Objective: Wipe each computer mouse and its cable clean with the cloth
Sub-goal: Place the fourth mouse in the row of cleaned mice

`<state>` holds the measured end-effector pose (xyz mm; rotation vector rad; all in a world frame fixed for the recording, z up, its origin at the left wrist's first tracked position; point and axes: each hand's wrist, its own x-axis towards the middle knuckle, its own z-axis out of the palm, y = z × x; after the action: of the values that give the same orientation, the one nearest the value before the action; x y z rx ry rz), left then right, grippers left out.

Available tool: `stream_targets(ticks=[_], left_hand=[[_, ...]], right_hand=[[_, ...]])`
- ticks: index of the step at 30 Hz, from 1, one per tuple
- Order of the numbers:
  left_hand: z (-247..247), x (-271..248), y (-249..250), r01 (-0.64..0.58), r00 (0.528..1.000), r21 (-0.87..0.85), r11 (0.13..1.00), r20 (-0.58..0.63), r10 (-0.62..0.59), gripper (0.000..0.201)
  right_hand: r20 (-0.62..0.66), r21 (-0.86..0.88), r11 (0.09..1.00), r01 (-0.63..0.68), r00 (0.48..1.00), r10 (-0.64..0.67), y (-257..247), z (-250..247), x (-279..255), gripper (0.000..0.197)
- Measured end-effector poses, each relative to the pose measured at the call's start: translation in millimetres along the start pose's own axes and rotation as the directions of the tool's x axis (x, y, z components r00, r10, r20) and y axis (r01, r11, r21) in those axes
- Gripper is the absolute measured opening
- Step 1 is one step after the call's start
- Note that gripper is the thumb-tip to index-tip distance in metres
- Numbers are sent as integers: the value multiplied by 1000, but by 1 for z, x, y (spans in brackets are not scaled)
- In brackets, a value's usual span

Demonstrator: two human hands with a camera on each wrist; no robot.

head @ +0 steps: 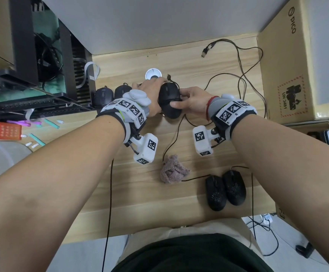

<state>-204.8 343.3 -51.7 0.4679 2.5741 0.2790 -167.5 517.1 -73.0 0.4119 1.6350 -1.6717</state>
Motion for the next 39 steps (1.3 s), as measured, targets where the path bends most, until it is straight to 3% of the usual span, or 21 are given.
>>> stream_targets(ticks=[7,11,14,21,26,39], left_hand=[[-1,2,-5,15,1000,48,999,-10,-15,66],[1,4,-6,22,999,27,999,-45,-20,65],[3,7,-3,18,999,23,1000,-30,-18,69],[1,10,-5,-33,999,36,999,-11,34,58],[-1,10,-7,-66,998,72,995,-17,68,45],[-4,10,-5,-27,999,63,998,19,25,45]], right_hand=[[60,-150,988,29,998,-20,2,-1,6,56],[38,-27,1000,1,999,0,5,0,6,45],[21,30,1000,0,1000,0,7,-3,8,47],[15,93,996,4,1000,-5,14,-6,9,21],[29,101,995,5,1000,-8,20,-5,11,21],[-47,18,999,-43,998,44,21,-6,13,33]])
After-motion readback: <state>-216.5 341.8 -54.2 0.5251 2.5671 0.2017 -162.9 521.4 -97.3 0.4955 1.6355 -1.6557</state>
